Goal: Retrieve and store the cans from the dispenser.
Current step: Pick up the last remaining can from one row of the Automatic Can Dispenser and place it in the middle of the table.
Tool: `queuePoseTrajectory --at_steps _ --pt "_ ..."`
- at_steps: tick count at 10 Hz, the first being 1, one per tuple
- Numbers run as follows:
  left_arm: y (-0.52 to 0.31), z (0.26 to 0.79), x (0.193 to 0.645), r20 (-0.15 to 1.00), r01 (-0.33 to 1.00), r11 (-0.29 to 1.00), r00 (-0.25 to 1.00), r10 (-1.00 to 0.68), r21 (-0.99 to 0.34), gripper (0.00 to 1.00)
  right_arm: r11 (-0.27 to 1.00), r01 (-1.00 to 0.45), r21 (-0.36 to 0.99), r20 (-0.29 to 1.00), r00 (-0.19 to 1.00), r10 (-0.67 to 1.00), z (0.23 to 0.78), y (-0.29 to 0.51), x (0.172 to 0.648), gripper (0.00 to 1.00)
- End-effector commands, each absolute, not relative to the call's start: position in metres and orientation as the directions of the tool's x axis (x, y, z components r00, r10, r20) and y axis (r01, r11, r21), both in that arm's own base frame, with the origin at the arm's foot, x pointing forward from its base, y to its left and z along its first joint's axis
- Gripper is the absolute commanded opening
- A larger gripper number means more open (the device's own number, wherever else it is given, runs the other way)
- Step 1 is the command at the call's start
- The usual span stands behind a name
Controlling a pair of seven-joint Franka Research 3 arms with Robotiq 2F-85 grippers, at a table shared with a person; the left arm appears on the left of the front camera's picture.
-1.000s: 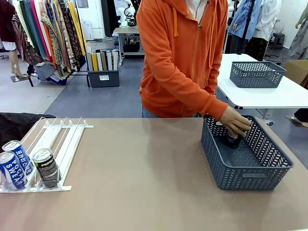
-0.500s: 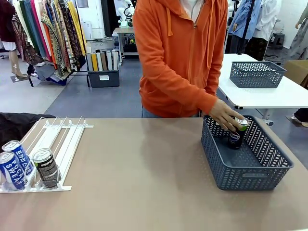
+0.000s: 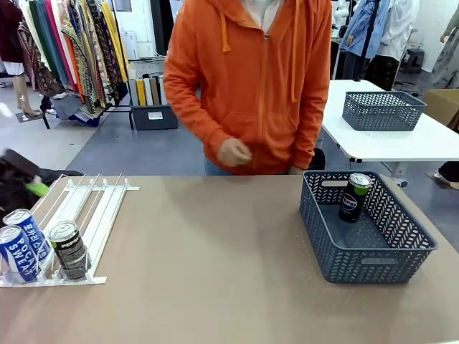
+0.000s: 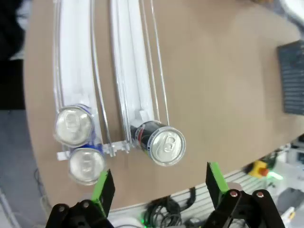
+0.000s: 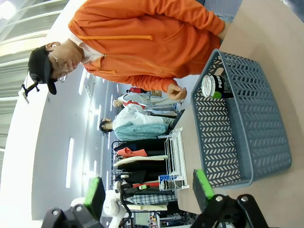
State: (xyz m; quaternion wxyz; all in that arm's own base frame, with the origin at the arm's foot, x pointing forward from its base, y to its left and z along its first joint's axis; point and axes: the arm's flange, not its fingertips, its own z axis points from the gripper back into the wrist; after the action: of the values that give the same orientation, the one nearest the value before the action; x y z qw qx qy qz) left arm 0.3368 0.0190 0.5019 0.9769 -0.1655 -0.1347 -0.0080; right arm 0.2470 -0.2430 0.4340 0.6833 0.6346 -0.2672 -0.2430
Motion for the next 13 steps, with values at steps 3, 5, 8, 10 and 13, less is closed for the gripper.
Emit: queuePoseTrajectory --at_steps 3,5,8,10,13 --pt "-0.025 0.458 0.354 0.139 0.064 0.967 0.99 -0.03 -0.248 1.0 0.075 -0.022 0.997 0.067 0.739 -0.671 0.437 -0.244 0.248 1.0" --pt "-0.032 0.437 0.36 0.103 0.025 0.985 0.995 -0.007 -0.168 1.0 0.075 -0.022 0.997 0.067 0.739 -0.671 0.437 -0.244 0.248 1.0" --pt "-0.04 0.419 0.367 0.06 0.034 0.986 0.998 -0.024 -0.162 1.0 0.075 -0.022 0.997 0.067 0.739 -0.671 0.437 -0.244 0.248 1.0" --pt "-0.044 0.406 0.37 0.042 0.045 0.988 0.998 -0.039 -0.147 1.0 0.075 -0.022 0.997 0.067 0.739 -0.671 0.437 -0.244 0.248 1.0" --pt "-0.045 0.401 0.371 0.062 0.057 0.987 0.997 -0.048 -0.147 1.0 0.075 -0.022 0.997 0.067 0.739 -0.671 0.437 -0.244 0.248 1.0"
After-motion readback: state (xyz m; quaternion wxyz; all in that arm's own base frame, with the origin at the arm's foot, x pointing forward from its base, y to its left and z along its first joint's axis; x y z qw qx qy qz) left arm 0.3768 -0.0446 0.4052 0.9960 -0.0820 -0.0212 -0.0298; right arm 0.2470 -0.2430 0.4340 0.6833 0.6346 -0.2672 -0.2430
